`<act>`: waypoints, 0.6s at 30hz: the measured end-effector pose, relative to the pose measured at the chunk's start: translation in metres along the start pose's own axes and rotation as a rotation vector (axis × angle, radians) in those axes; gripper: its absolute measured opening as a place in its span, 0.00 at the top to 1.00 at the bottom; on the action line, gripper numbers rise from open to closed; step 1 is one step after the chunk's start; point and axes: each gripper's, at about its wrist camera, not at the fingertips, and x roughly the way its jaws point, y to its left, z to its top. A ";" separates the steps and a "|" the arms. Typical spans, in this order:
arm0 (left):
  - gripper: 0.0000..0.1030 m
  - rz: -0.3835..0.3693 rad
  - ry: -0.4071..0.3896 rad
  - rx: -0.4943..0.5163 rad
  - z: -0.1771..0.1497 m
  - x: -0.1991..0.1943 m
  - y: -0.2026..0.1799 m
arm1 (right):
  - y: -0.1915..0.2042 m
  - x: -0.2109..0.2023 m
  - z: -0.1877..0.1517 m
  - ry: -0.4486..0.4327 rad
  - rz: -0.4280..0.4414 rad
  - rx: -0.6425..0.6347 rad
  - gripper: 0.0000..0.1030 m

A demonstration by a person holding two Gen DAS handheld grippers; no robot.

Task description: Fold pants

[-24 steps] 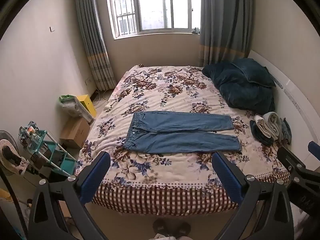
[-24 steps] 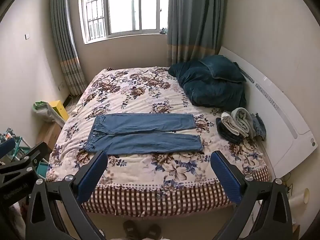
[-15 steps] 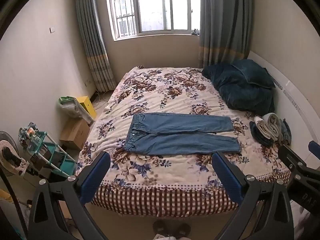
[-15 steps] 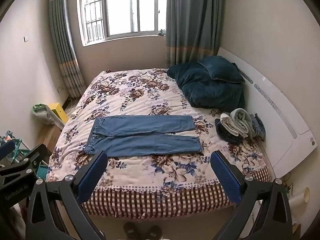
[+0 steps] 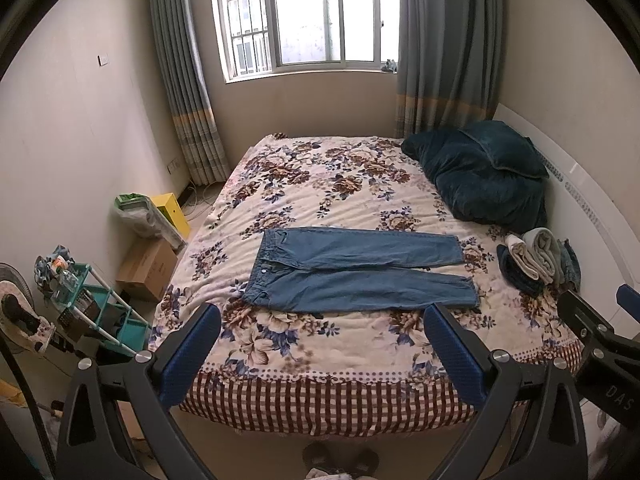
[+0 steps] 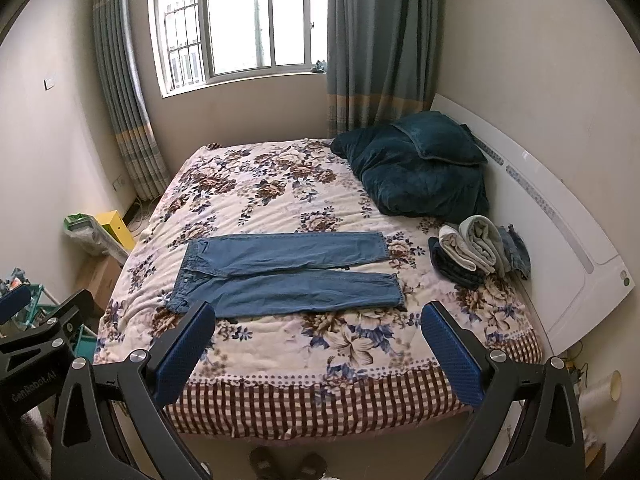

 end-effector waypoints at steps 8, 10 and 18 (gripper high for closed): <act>0.00 -0.010 -0.008 -0.003 0.003 -0.001 0.001 | -0.001 -0.001 0.002 -0.002 0.000 -0.002 0.00; 0.00 -0.014 -0.009 -0.002 0.003 0.000 0.002 | -0.001 -0.001 0.002 -0.002 0.000 -0.001 0.00; 0.00 -0.022 -0.014 -0.004 0.003 -0.003 0.003 | -0.003 -0.002 0.003 -0.006 -0.003 -0.002 0.00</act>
